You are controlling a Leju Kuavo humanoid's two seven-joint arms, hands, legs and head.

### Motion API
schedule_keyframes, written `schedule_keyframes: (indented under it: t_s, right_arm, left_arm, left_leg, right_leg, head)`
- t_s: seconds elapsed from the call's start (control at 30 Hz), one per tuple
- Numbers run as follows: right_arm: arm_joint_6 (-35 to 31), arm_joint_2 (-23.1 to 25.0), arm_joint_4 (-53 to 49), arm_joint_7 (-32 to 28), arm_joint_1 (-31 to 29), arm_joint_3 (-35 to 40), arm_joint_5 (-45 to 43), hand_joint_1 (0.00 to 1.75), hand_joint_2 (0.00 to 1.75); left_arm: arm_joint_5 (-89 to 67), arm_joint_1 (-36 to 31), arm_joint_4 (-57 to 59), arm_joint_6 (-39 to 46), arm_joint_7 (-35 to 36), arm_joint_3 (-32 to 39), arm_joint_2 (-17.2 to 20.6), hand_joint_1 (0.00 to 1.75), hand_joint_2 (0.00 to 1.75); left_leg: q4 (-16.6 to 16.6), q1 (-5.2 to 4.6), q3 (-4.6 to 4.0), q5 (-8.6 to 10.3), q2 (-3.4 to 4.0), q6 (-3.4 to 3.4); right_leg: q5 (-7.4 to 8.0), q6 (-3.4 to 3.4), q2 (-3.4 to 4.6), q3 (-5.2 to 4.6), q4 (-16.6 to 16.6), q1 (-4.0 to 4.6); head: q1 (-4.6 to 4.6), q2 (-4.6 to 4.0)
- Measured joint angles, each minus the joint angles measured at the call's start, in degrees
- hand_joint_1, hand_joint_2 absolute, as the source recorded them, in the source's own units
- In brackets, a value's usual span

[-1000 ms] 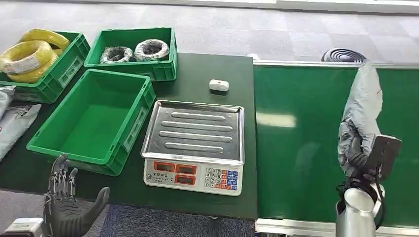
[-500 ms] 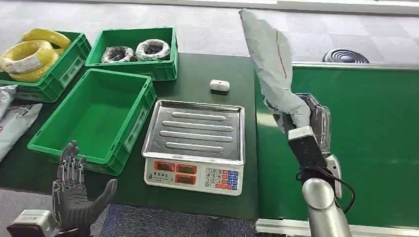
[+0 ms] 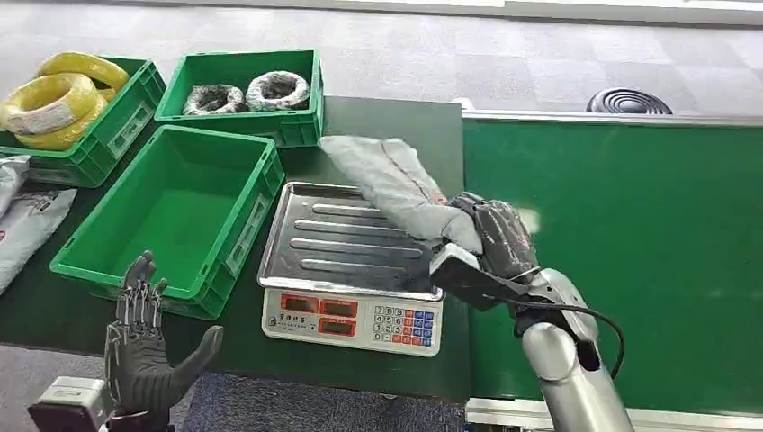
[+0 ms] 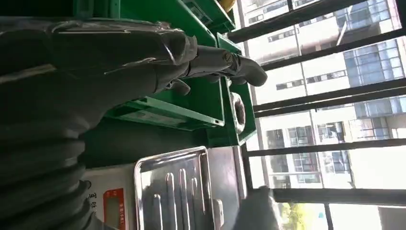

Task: Moved the parcel from conveyor to table for the left to box.

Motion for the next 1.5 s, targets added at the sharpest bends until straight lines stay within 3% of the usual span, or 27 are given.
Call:
schedule_keyframes:
  t_s: [0.17, 0.3, 0.33, 0.53, 0.7, 0.87, 1.23, 1.4, 1.5]
  right_arm:
    - [3.9, -0.1, 4.0, 4.9, -2.4, 1.6, 4.2, 1.75, 1.75]
    - [5.2, -0.5, 6.3, 5.1, -2.8, 2.0, 4.7, 1.75, 1.75]
    - [5.5, -0.6, 6.7, 4.7, -2.9, 2.0, 4.6, 0.0, 1.75]
    - [6.8, -0.7, 10.9, 2.3, -5.2, 2.6, 3.8, 0.0, 1.75]
    - [6.4, -0.2, 12.7, -3.3, -5.8, 2.4, -4.5, 0.0, 1.75]
    - [3.6, 0.1, 12.2, -4.1, -5.7, 1.4, -7.2, 0.0, 1.75]
    - [0.5, 0.7, 3.9, -8.7, -0.2, -2.9, -16.8, 0.0, 1.75]
    - [10.7, 1.8, 1.4, -12.1, 1.8, -3.5, -37.1, 0.0, 1.75]
    - [13.6, 2.1, -0.1, -12.1, 2.4, -3.5, -43.6, 0.0, 1.75]
  left_arm:
    - [-1.4, -0.7, 0.0, -2.6, 1.6, 0.8, -1.0, 0.0, 1.75]
    - [-2.2, -1.5, 0.0, -3.9, 2.8, 1.5, -1.9, 0.0, 1.75]
    - [-2.5, -1.7, 0.0, -4.2, 3.0, 1.6, -2.2, 0.0, 1.75]
    - [-3.7, -2.7, 0.0, -5.3, 3.5, 3.4, -4.3, 0.0, 1.75]
    - [-3.9, -3.0, 0.0, -6.2, 3.5, 3.9, -5.3, 0.0, 1.75]
    - [-4.5, -3.2, 0.1, -7.0, 3.3, 3.4, -5.2, 0.0, 1.75]
    - [-5.0, -6.2, 1.0, -8.4, 4.1, -0.7, -4.0, 0.0, 1.75]
    - [-5.9, -8.1, 2.6, -6.0, 10.7, -2.6, -3.3, 0.0, 1.75]
    - [-7.9, -9.2, 3.6, -4.7, 13.6, -4.0, -3.2, 0.0, 1.75]
  left_leg:
    - [0.0, -0.02, -0.01, 0.0, 0.0, 0.01]
    - [0.0, -0.03, -0.05, 0.0, -0.01, 0.01]
    - [0.0, -0.03, -0.06, 0.0, -0.01, 0.01]
    - [0.0, -0.01, -0.06, 0.0, -0.01, 0.01]
    - [0.0, -0.02, -0.06, 0.01, -0.01, 0.01]
    - [0.0, -0.03, -0.06, 0.01, 0.0, 0.02]
    - [0.0, -0.02, -0.07, 0.0, 0.0, 0.02]
    - [0.0, -0.02, -0.07, 0.0, 0.0, 0.02]
    - [0.0, -0.02, -0.08, 0.01, -0.01, 0.02]
  right_leg:
    - [0.0, 0.0, 0.0, 0.0, 0.0, -0.02]
    - [0.0, 0.0, 0.0, -0.03, 0.0, -0.03]
    - [0.0, 0.0, 0.0, -0.05, 0.0, -0.03]
    - [0.01, 0.0, 0.01, -0.06, 0.0, -0.01]
    - [0.01, 0.01, 0.0, -0.05, 0.0, -0.01]
    - [0.01, 0.01, 0.01, -0.09, 0.0, -0.02]
    - [0.01, 0.01, 0.01, -0.1, 0.0, -0.02]
    - [0.01, 0.01, 0.01, -0.11, 0.0, -0.02]
    - [0.01, 0.01, 0.01, -0.1, 0.0, -0.02]
  head:
    - [0.02, 0.0]
    - [0.02, 0.0]
    - [0.0, 0.0]
    - [0.0, 0.0]
    - [0.0, 0.0]
    - [0.0, 0.0]
    - [0.0, 0.0]
    - [0.0, 0.0]
    - [0.0, 0.0]
